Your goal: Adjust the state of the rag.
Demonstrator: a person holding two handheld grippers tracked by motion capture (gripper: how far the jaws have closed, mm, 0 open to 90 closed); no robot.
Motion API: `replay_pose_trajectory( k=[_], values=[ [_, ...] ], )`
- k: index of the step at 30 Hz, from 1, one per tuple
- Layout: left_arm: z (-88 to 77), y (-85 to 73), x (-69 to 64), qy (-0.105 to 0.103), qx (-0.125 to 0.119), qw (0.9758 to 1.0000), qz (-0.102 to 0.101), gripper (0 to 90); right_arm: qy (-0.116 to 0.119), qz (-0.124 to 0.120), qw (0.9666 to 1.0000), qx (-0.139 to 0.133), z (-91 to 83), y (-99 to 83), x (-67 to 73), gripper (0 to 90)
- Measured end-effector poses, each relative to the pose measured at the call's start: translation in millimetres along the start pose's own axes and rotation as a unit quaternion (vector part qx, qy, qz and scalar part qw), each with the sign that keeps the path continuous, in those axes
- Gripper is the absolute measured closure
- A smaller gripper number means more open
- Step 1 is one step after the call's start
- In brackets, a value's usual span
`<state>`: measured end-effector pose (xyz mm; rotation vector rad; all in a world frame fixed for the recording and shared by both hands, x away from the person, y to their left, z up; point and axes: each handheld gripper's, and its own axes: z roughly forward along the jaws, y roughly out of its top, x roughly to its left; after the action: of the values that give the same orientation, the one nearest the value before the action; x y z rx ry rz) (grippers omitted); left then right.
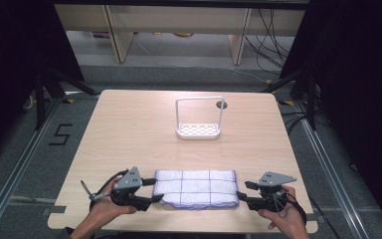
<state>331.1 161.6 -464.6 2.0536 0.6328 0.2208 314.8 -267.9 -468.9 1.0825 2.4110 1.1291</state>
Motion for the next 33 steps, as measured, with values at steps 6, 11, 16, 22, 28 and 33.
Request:
replay_pose_trajectory(
  k=[6,11,16,22,28,33],
  values=[
    [17.9,3.8,39.6,0.064,0.038,0.9962,-0.045,42.7,-0.034,0.037,0.9987,0.007,17.3,15.6,-24.3,44.8],
    [36.5,2.1,54.5,0.068,0.059,0.9942,-0.058,46.1,-0.042,0.029,0.9985,0.023,37.2,28.3,-33.9,45.6],
    [45.9,4.3,58.4,0.065,0.066,0.9940,-0.057,45.9,-0.041,0.029,0.9984,0.024,44.9,30.7,-36.1,45.3],
    [58.2,4.9,58.0,0.059,0.084,0.9933,-0.052,47.2,-0.038,0.041,0.9977,0.038,53.6,30.0,-32.7,43.5],
    [65.2,0.5,56.7,0.055,0.102,0.9923,-0.043,48.2,-0.037,0.037,0.9981,0.032,65.6,31.8,-29.6,42.9],
    [69.2,-4.1,54.2,0.053,0.112,0.9918,-0.032,53.4,-0.038,0.035,0.9967,0.063,69.7,34.3,-26.9,43.8]
  ],
)
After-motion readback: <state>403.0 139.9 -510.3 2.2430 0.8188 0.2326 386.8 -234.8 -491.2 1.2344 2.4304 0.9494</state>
